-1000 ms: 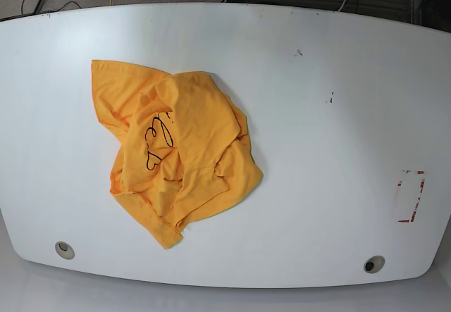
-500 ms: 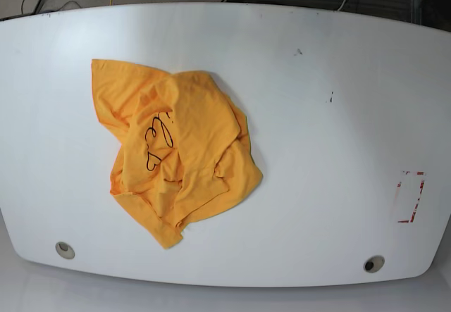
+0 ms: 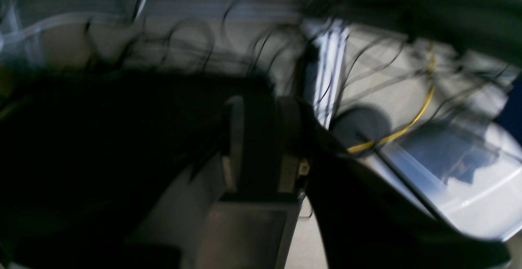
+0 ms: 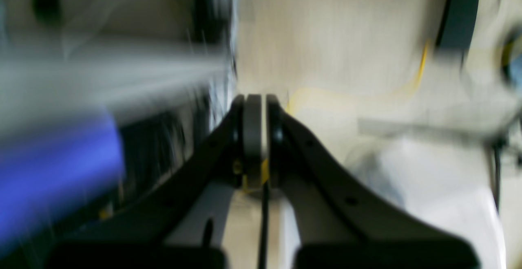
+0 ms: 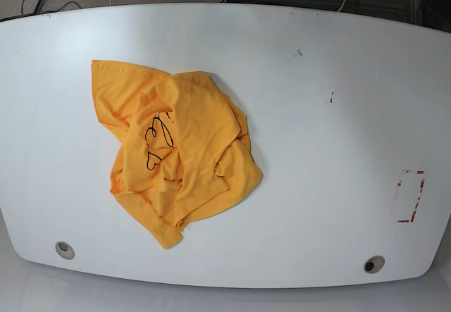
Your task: Layout the t-shirt on the table in an organized manner, then fold the t-shirt properly
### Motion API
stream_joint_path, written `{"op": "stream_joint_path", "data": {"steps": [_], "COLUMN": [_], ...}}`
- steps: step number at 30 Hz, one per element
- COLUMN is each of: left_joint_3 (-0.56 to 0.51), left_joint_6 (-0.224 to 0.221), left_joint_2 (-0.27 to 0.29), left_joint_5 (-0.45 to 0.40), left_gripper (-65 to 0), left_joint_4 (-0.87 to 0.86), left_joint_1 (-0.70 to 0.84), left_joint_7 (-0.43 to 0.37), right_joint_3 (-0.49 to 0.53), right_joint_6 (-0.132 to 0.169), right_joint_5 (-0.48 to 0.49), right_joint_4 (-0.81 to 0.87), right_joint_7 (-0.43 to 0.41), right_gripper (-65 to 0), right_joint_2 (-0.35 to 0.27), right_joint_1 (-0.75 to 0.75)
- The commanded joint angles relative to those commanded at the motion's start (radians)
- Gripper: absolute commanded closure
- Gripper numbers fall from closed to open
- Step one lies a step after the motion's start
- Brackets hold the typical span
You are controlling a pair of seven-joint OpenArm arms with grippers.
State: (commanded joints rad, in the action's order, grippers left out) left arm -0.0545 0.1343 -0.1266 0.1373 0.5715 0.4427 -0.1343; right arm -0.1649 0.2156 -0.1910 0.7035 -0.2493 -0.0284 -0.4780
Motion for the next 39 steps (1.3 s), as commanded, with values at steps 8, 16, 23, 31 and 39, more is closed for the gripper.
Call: {"op": "stream_joint_path", "data": {"steps": [8,16,23,31,39], "left_joint_3": [0.003,0.005,0.006,0.008,0.021], "left_joint_6": [0.002,0.002,0.002,0.002,0.002], "left_joint_2": [0.000,-0.006,-0.008,-0.008,-0.009], "left_joint_5": [0.000,0.000,0.000,0.000,0.000], "left_gripper": [-12.4,-12.4,-12.2,-12.2,-12.2], "left_joint_4": [0.112,0.180,0.195,0.400,0.591], "left_joint_1": [0.060,0.114,0.147,0.269,0.420], "left_joint_7": [0.000,0.000,0.000,0.000,0.000], "right_joint_3": [0.000,0.000,-0.002,-0.002,-0.002], "right_joint_6": [0.000,0.000,0.000,0.000,0.002], "right_joint_5": [0.000,0.000,0.002,0.002,0.003], "right_joint_4": [0.009,0.089,0.180,0.331,0.476], "right_joint_7": [-0.009,-0.023,-0.023,-0.021,-0.021], "right_gripper": [-1.9,-1.9,-1.9,-1.9,-1.9], "right_joint_2": [0.000,0.000,0.000,0.002,0.002], "right_joint_1": [-0.031,-0.104,-0.184,-0.298,-0.408]}}
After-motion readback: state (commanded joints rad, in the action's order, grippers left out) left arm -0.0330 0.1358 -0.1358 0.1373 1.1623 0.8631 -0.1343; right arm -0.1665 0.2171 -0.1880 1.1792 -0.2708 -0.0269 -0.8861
